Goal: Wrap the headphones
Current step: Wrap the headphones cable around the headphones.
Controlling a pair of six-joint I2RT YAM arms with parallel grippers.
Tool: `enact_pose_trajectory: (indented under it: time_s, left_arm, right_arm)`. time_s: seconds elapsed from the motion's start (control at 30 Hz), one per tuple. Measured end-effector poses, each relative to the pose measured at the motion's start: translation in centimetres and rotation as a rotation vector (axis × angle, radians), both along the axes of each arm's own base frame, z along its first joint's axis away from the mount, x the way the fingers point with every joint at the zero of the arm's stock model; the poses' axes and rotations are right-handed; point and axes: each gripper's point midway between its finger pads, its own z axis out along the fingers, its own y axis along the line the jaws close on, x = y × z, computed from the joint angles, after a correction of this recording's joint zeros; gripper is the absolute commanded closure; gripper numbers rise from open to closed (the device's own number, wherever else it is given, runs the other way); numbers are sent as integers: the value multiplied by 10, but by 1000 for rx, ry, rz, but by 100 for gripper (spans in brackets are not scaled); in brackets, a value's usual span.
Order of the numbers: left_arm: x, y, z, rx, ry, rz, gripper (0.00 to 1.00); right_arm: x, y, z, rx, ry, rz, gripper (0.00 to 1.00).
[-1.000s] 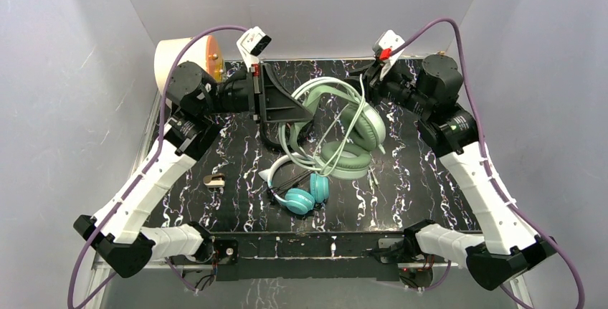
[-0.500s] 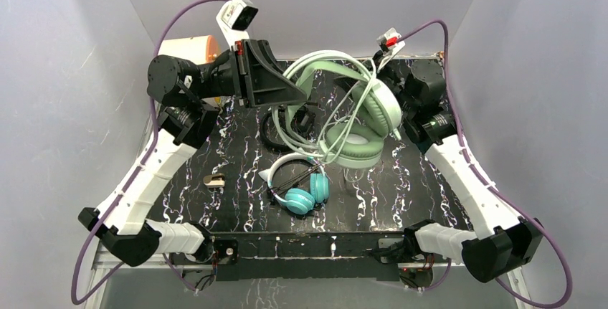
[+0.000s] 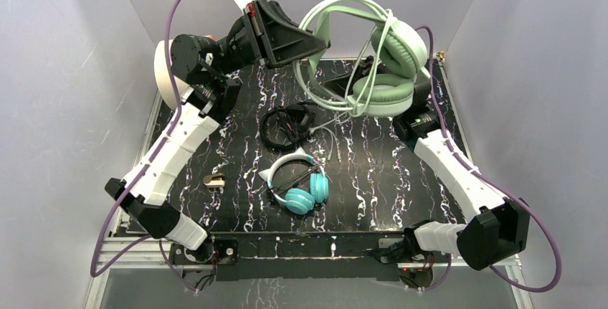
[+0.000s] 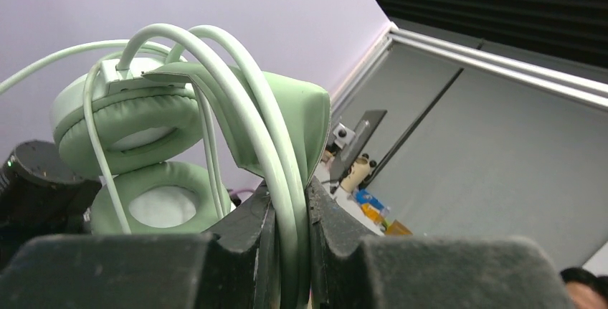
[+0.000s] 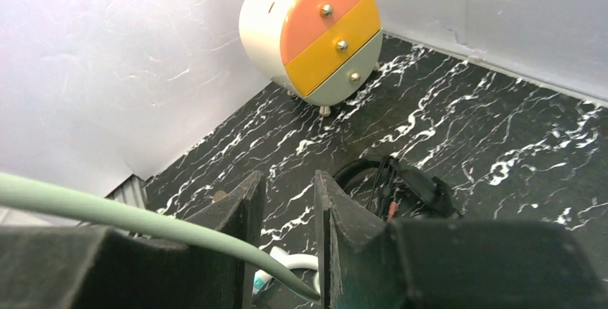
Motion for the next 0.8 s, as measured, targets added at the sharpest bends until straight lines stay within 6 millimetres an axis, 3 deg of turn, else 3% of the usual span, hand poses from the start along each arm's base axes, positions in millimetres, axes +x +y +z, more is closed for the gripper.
enact_pose_trajectory:
  time_s: [0.1,0.33,0.4,0.73,0.8]
  left_arm:
    - [13,-5,3,-20,26,24,100]
    - [27,-6,16,-80,38,79,100]
    - [32,-4,21,-110,30,116,100]
    - [66,2,35,-205,-53,380,100]
    - [73,4,35,-202,-77,443,100]
  right_arm:
    - [-2,5,-12,15,27,29,65]
    - [-16,8,-79,27,195,78,78]
    - [-18,8,-88,31,223,78,81]
    - [-34,4,-95,44,233,94,83]
    - [-41,1,-93,31,224,97,89]
